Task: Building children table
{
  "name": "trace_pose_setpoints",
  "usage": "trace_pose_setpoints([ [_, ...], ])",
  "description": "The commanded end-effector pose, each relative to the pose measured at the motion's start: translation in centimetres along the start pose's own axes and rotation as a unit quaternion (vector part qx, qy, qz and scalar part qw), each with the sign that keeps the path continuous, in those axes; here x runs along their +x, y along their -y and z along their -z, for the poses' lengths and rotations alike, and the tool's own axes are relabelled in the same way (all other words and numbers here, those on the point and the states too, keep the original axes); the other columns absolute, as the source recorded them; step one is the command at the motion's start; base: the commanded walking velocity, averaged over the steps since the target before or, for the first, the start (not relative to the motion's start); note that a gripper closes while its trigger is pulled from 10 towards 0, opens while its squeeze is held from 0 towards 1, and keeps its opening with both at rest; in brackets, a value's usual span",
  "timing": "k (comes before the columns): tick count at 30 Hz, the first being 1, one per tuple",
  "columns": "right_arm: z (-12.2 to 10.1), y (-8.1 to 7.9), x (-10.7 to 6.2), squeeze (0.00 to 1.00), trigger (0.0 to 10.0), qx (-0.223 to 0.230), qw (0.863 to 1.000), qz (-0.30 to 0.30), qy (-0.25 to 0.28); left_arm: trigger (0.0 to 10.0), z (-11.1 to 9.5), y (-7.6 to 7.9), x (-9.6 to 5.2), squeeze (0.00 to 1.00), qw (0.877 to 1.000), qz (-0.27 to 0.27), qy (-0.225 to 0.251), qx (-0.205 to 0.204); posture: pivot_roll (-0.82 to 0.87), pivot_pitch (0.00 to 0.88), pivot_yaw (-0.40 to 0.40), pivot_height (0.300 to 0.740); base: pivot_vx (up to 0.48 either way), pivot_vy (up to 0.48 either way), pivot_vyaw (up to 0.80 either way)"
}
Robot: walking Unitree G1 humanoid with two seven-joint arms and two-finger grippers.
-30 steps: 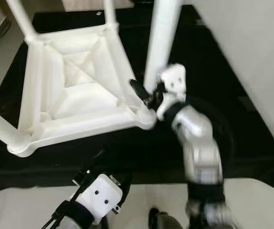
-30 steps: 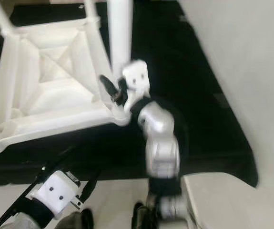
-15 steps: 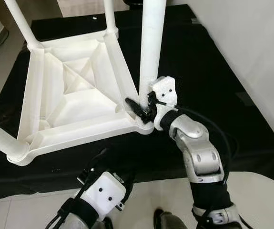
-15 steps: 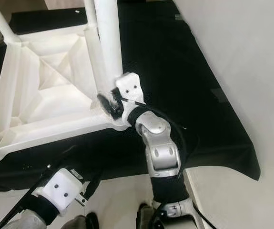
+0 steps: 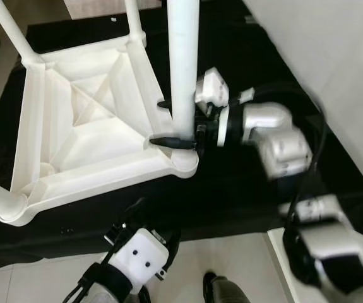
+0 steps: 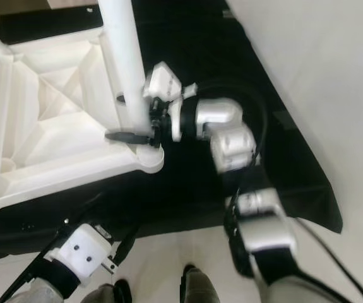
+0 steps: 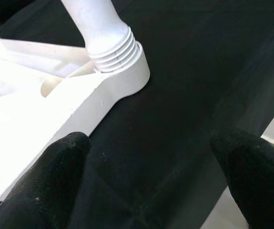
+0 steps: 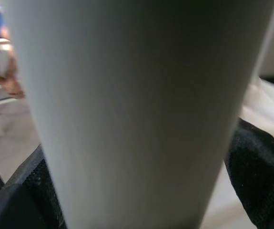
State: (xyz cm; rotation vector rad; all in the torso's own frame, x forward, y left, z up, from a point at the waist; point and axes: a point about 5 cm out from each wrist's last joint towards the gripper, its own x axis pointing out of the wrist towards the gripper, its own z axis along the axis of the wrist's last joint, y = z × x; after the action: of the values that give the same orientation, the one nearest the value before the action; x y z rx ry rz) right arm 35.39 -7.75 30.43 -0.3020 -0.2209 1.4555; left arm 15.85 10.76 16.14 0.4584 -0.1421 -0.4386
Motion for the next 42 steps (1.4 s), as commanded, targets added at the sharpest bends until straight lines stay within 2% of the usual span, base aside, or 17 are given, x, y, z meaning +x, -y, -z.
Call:
trace_pose_setpoints([
  [1, 0.6, 0.1, 0.5, 0.0, 10.0, 0.028, 0.999, -0.037, 0.015, 10.0, -0.1, 0.1, -0.3, 0.0, 1.0, 0.006, -0.003, -0.003, 0.03, 0.266, 0.004, 0.74, 0.0, 0.0, 0.0],
  [5, 0.7, 0.6, 0.7, 0.0, 10.0, 0.031, 0.998, -0.05, 0.016, 10.0, -0.1, 0.1, -0.4, 0.0, 1.0, 0.008, -0.004, -0.002, 0.04, 0.271, 0.005, 0.74, 0.0, 0.0, 0.0],
  [6, 0.9, 0.6, 0.8, 0.0, 1.9, 0.029, 0.997, -0.066, 0.006, 10.0, -0.2, 0.2, -0.6, 0.0, 1.0, 0.008, -0.005, -0.003, 0.04, 0.276, 0.001, 0.74, 0.0, 0.0, 0.0],
  [7, 1.0, 0.6, 0.8, 0.0, 0.2, 0.031, 0.997, -0.068, 0.005, 10.0, -0.2, 0.2, -0.6, 0.0, 1.0, 0.007, -0.005, -0.003, 0.04, 0.276, 0.001, 0.74, 0.0, 0.0, 0.0],
  [18, 1.4, 1.0, 0.1, 0.0, 0.0, 0.037, 0.996, -0.08, 0.003, 10.0, -0.3, 0.2, -0.7, 0.0, 1.0, 0.008, -0.005, -0.005, 0.02, 0.288, -0.003, 0.74, 0.0, 0.0, 0.0],
  [27, 3.0, 0.7, -1.9, 0.0, 0.0, 0.033, 0.999, 0.036, -0.011, 10.0, -0.1, 0.2, -0.4, 0.0, 1.0, 0.008, -0.004, -0.006, -0.03, 0.28, -0.011, 0.74, 0.0, 0.0, 0.0],
  [29, 4.6, -0.9, -1.5, 0.0, 0.0, 0.053, 0.983, 0.173, -0.037, 10.0, 0.0, 0.2, -0.3, 0.0, 1.0, 0.009, -0.004, -0.005, -0.03, 0.28, -0.014, 0.74, 0.0, 0.0, 0.0],
  [30, 5.5, -2.8, -1.2, 0.0, 0.0, 0.076, 0.923, 0.373, -0.048, 10.0, 0.1, 0.1, -0.3, 0.0, 1.0, 0.009, -0.004, -0.004, -0.04, 0.281, -0.012, 0.74, 0.0, 0.0, 0.0],
  [32, 5.5, -2.8, -1.2, 0.0, 0.0, 0.076, 0.923, 0.373, -0.048, 10.0, 0.1, 0.1, -0.3, 0.0, 1.0, 0.009, -0.004, -0.004, -0.04, 0.281, -0.012, 0.74, 0.0, 0.0, 0.0],
  [33, 6.2, -4.5, -2.7, 0.0, 0.0, 0.103, 0.842, 0.526, -0.064, 10.0, 0.1, 0.0, -0.3, 0.0, 1.0, 0.01, -0.005, -0.004, -0.04, 0.282, -0.008, 0.74, 0.0, 0.0, 0.0],
  [34, 6.2, -4.5, -2.7, 0.0, 0.0, 0.103, 0.842, 0.526, -0.064, 10.0, 0.1, 0.0, -0.3, 0.0, 1.0, 0.01, -0.005, -0.004, -0.04, 0.282, -0.008, 0.74, 0.0, 0.0, 0.0],
  [35, 6.7, -6.6, -2.2, 0.0, 0.0, 0.098, 0.829, 0.544, -0.086, 10.0, 0.2, -0.1, -0.2, 0.0, 1.0, 0.01, -0.005, -0.004, -0.04, 0.283, 0.011, 0.74, 0.0, 0.0, 0.0],
  [37, 7.4, -8.0, -1.1, 0.0, 0.0, 0.113, 0.836, 0.528, -0.098, 10.0, 0.3, -0.1, -0.1, 0.0, 1.0, 0.011, -0.005, -0.003, -0.05, 0.277, 0.017, 0.74, 0.0, 0.0, 0.0],
  [38, 7.9, -8.8, 0.2, 0.0, 0.0, 0.118, 0.862, 0.483, -0.1, 10.0, 0.3, -0.1, -0.1, 0.0, 1.0, 0.012, -0.005, -0.002, -0.05, 0.277, 0.017, 0.74, 0.0, 0.0, 0.0],
  [39, 7.9, -8.8, 0.2, 0.0, 0.0, 0.118, 0.862, 0.483, -0.1, 10.0, 0.3, -0.1, -0.1, 0.0, 1.0, 0.012, -0.005, -0.002, -0.05, 0.277, 0.017, 0.74, 0.0, 0.0, 0.0],
  [40, 7.8, -8.6, 1.1, 0.0, 0.0, 0.099, 0.88, 0.455, -0.097, 10.0, 0.4, -0.2, 0.0, 0.0, 1.0, 0.013, -0.004, -0.001, -0.05, 0.266, 0.015, 0.74, 0.0, 0.0, 0.0],
  [42, 7.7, -7.8, 1.5, 0.0, 0.0, 0.089, 0.883, 0.451, -0.093, 10.0, 0.5, -0.2, 0.1, 0.0, 1.0, 0.013, -0.004, -0.001, -0.05, 0.255, 0.011, 0.74, 0.0, 0.0, 0.0],
])
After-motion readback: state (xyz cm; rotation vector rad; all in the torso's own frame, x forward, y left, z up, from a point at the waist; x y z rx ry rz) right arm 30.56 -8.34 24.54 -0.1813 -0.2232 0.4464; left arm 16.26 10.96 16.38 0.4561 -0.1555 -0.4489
